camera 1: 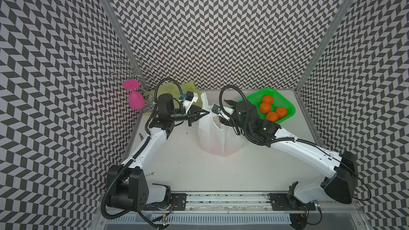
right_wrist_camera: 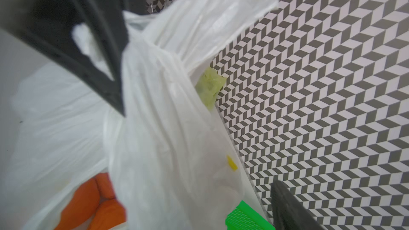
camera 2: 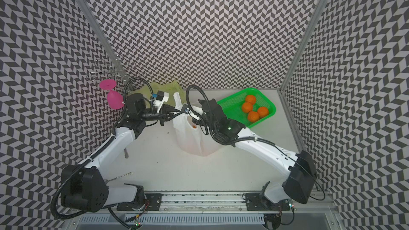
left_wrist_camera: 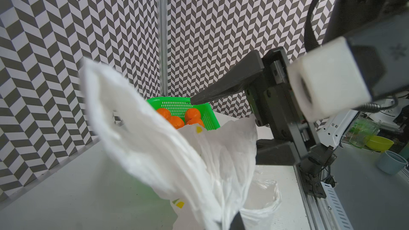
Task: Place the oranges into plastic bags & tie knots
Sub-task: Tie the plastic bag at the center of the board.
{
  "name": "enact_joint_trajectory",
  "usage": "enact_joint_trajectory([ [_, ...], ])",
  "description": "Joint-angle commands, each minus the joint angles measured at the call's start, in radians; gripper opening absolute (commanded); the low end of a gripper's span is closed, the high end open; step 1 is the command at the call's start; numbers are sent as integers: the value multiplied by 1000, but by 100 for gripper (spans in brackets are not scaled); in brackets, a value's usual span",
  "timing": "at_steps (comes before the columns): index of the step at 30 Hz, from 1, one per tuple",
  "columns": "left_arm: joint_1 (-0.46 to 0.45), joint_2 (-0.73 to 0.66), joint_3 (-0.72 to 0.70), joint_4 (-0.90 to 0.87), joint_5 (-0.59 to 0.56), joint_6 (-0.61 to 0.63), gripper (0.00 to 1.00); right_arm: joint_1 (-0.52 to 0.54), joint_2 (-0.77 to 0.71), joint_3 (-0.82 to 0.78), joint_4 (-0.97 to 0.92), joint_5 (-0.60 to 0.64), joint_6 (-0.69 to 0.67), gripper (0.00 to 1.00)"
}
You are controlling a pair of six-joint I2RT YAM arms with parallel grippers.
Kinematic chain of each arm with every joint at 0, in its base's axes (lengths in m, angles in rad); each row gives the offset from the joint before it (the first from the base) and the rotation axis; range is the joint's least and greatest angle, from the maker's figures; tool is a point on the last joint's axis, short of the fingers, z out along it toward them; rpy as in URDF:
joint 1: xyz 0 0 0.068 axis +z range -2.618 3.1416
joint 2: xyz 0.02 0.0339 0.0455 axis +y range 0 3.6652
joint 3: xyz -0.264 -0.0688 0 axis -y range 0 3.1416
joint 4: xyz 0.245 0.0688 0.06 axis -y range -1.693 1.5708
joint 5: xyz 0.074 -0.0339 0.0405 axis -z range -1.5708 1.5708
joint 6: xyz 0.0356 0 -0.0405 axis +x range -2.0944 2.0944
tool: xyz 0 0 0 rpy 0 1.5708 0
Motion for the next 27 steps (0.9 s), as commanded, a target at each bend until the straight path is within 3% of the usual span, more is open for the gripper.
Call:
enact_joint_trajectory([
  [1, -9, -22, 2, -53, 4, 121, 0, -37, 8, 33, 111, 61, 93, 47],
  [3, -9, -22, -3, -48, -5, 160, 0, -60, 5, 41, 79, 21, 121, 41],
  [6, -9, -17, -3, -37, -4, 193, 0, -69, -8, 26, 20, -89, 108, 41],
  [11, -9, 6, 1, -23, -9, 274, 0, -91, -41, 88, -141, -362, 108, 63],
  [13, -9, 9, 1, -23, -4, 302, 0, -125, -38, 174, -226, -544, 144, 72],
  [17, -13, 0, -6, -25, 5, 339, 1, -183, -4, 293, -276, -872, 258, 79],
  [22, -20, -21, -30, -10, 7, 356, 2, -185, 90, 403, -243, -989, 399, 82],
  [27, -25, -19, -30, -14, 8, 359, 2, -184, 174, 484, -230, -1064, 455, 82],
])
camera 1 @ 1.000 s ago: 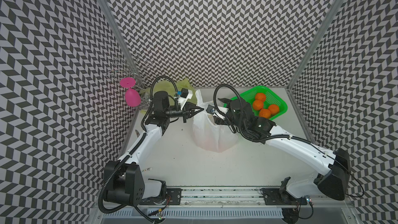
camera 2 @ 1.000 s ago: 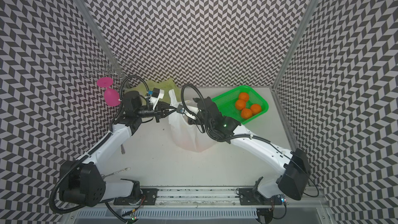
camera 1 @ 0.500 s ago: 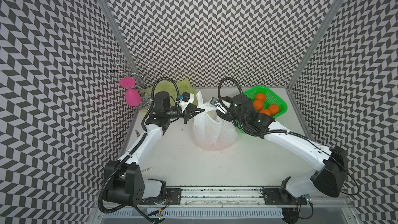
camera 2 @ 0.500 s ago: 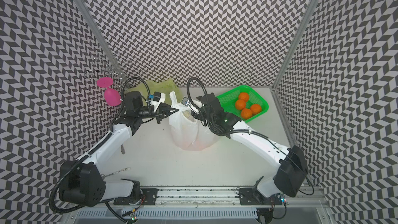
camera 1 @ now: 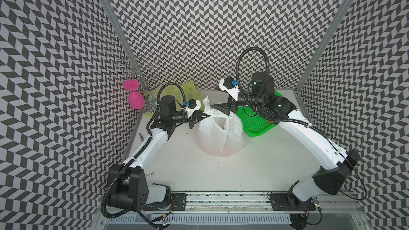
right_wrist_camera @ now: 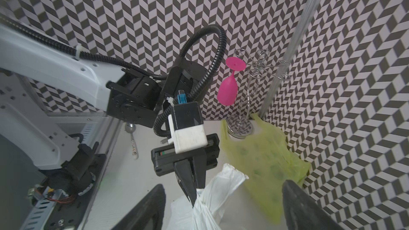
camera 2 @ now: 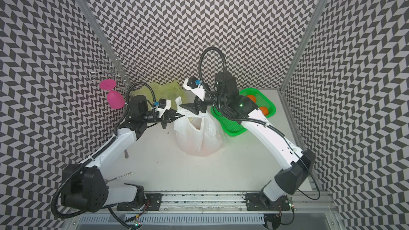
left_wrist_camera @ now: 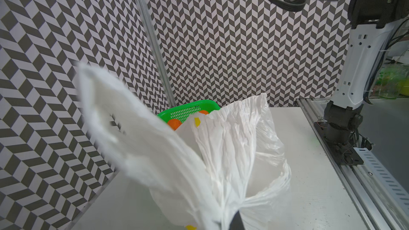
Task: Place the oranges into plastic bags & tie knots
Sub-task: Tie the plastic bag at the center of the board.
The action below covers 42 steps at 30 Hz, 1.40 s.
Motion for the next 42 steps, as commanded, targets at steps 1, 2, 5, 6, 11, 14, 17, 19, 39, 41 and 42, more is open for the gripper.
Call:
enact_joint_trajectory([
  [1, -6, -22, -2, 1, 16, 33, 2, 3, 67, 46, 12, -124, 85, 82],
  [2, -5, -23, -3, 0, 16, 33, 2, 3, 83, 57, 9, -129, 88, 82],
  [5, -5, -26, -5, -2, 19, 33, 2, 3, 108, 63, 13, -120, 80, 81],
  [6, -6, -26, -7, -2, 19, 33, 2, 2, 113, 62, 17, -119, 81, 80],
  [11, -7, -27, -7, -2, 20, 36, 1, 3, 163, 93, 10, -148, 88, 71],
  [14, -7, -25, -7, -2, 19, 36, 1, 2, 186, 111, 4, -168, 88, 59],
  [17, -7, -22, -7, -4, 14, 34, 1, 3, 197, 122, 9, -186, 99, 41],
  [19, -7, -19, -5, -2, 9, 27, 2, 1, 200, 132, 0, -180, 98, 26],
  [39, -7, 48, 13, 100, 15, -135, 28, -14, 105, 62, 4, -258, 101, 0],
  [41, -7, 50, 14, 103, 17, -139, 29, -16, 102, 62, 0, -258, 98, 0],
  [42, -8, 51, 13, 105, 17, -141, 30, -18, 98, 60, -2, -260, 97, 0],
])
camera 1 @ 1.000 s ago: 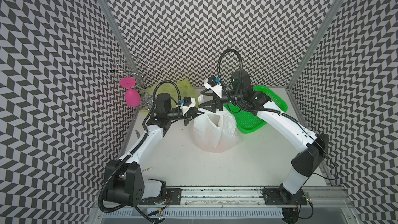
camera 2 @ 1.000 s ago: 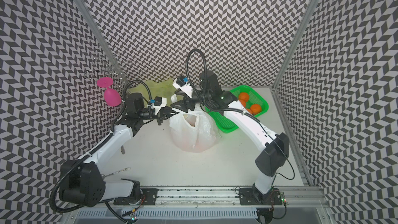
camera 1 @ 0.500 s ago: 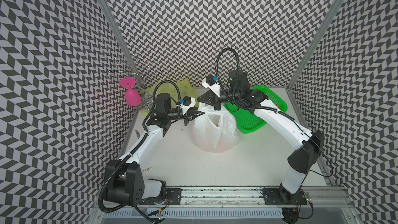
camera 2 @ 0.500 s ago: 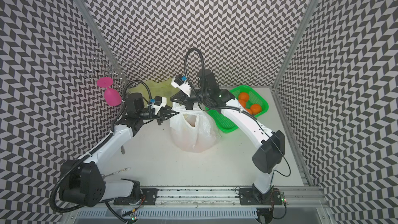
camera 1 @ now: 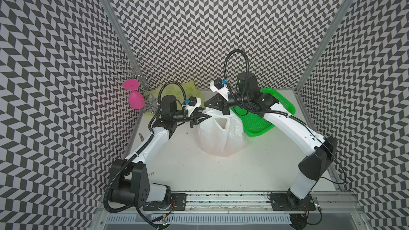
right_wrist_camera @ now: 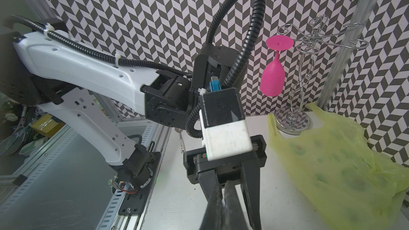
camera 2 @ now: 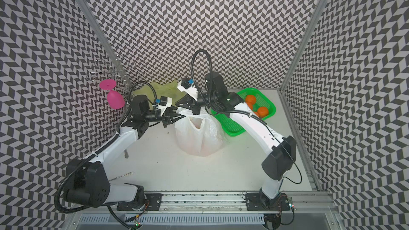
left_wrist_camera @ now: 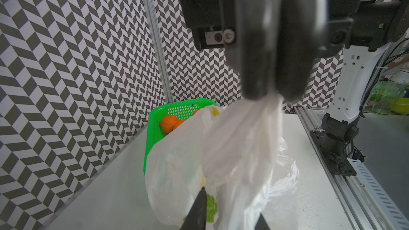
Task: Place the oranges into plastic bags & tie knots
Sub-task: Tie the plastic bag at the center of the board.
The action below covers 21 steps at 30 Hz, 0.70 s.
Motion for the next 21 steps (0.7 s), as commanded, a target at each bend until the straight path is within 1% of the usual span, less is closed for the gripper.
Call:
enact_joint_trajectory([
  [1, -7, 8, 15, 35, 17, -14, 30, -10, -54, -11, 31, -33, 1, 0],
  [5, -7, 12, 15, 40, 22, -24, 30, -17, -67, -21, 28, -33, -5, 0],
  [7, -7, 12, 15, 44, 26, -30, 27, -22, -73, -32, 28, -31, -8, 0],
  [9, -7, 12, 17, 49, 33, -37, 23, -27, -77, -38, 24, -28, -14, 0],
  [14, -7, 15, 32, 73, 43, -85, 8, -34, -88, -47, -21, 8, -59, 0],
  [17, -7, 18, 36, 92, 14, -120, 1, -38, -104, -56, -72, 38, -101, 2],
  [21, -7, 21, 35, 117, -39, -174, 0, -46, -154, -122, -122, 67, -139, 4],
])
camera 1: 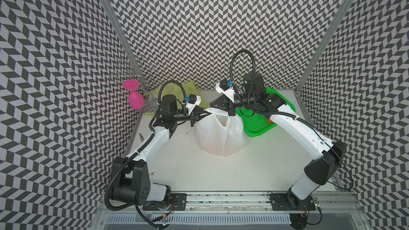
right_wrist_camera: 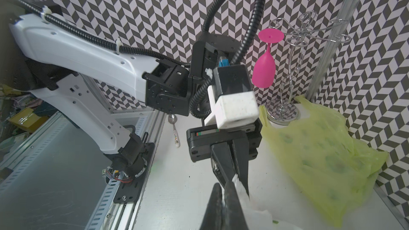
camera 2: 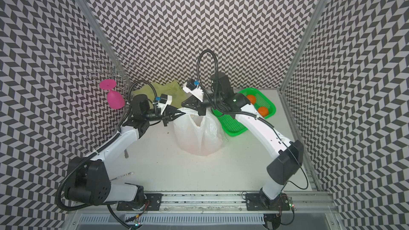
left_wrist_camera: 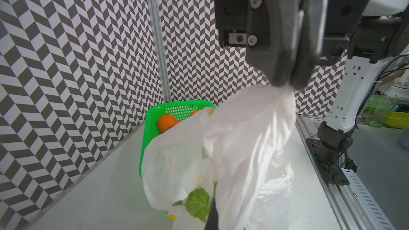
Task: Place the oranges into plastic bags & tie knots
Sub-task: Tie the plastic bag at the center of the board.
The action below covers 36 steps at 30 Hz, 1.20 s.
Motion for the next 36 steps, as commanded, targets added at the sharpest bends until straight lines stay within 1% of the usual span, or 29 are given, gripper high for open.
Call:
enact_joint_trajectory([
  [1, -7, 4, 33, 56, -41, -66, 0, -10, -80, -67, -45, 28, -57, 5],
  [5, -7, 0, 31, 69, -59, -100, 0, -11, -129, -174, -19, 41, -40, 6],
  [10, -7, -15, 16, 79, -54, -117, 0, -11, -136, -260, 23, 67, 1, 5],
  [15, -7, -30, 2, 67, -45, -102, 0, -16, -150, -322, 79, 148, 36, 6],
  [17, -7, -34, 1, 47, -31, -82, 0, -28, -152, -327, 90, 178, 46, 5],
  [20, -7, -37, 0, 30, -21, -58, 0, -45, -149, -321, 82, 185, 44, 5],
  [28, -7, -32, 15, -22, 24, -2, 0, -49, -148, -314, 12, 187, -47, 4],
  [33, -7, -12, 48, -135, 69, 102, 0, -56, -142, -304, -4, 215, -92, 2],
  [36, -7, 2, 62, -171, 82, 143, 5, -59, -129, -285, -21, 210, -114, 2],
])
